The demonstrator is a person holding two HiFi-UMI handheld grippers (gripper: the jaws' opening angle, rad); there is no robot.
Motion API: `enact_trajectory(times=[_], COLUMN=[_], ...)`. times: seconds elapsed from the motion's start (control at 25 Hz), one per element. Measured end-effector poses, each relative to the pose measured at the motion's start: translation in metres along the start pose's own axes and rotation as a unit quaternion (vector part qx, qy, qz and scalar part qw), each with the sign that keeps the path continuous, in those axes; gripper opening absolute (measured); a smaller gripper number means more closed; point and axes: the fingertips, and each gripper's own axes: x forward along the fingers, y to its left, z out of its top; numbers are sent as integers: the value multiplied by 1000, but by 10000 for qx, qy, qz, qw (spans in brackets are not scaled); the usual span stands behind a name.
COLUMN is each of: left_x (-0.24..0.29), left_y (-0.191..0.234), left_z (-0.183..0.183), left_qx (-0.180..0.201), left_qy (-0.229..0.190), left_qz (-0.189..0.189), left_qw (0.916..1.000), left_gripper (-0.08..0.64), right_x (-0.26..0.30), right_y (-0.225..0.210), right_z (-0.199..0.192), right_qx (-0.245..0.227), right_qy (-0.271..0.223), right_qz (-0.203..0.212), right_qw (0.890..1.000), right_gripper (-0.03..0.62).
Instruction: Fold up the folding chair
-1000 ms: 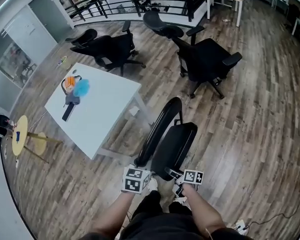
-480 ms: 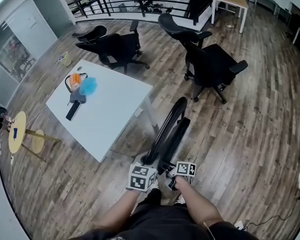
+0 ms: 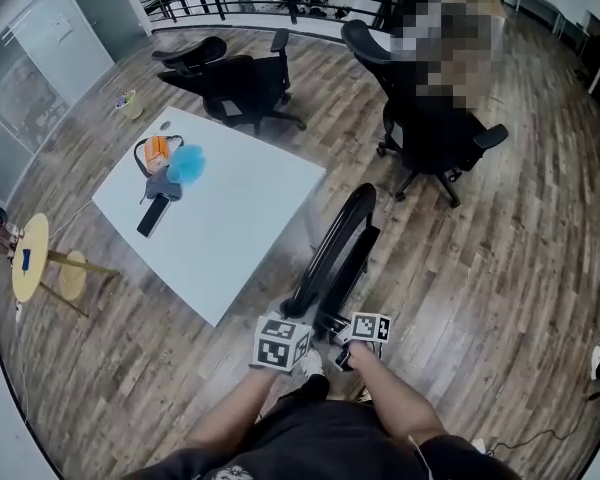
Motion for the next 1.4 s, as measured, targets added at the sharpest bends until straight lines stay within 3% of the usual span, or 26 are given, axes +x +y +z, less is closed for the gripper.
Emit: enact_trajectory(times=[0.68, 1.12, 1.4], left_x=[-5, 0, 0], left_y=[158, 206, 214], left_z=[11, 11, 10], left_qx=[-189, -185, -181], left_qy=[-39, -66, -68], left_qz=[-159, -193, -208], left_qw=[9997, 9996, 9996], left_gripper=[73, 72, 72], right_x=[129, 170, 177], right_y=[21, 21, 21], right_z=[4, 6, 5], right_qx=[-114, -160, -208], right_qy=[324, 486, 546], right_qz=[-28, -90, -129], right_qw=[9994, 9986, 9982], right_gripper=[379, 379, 379])
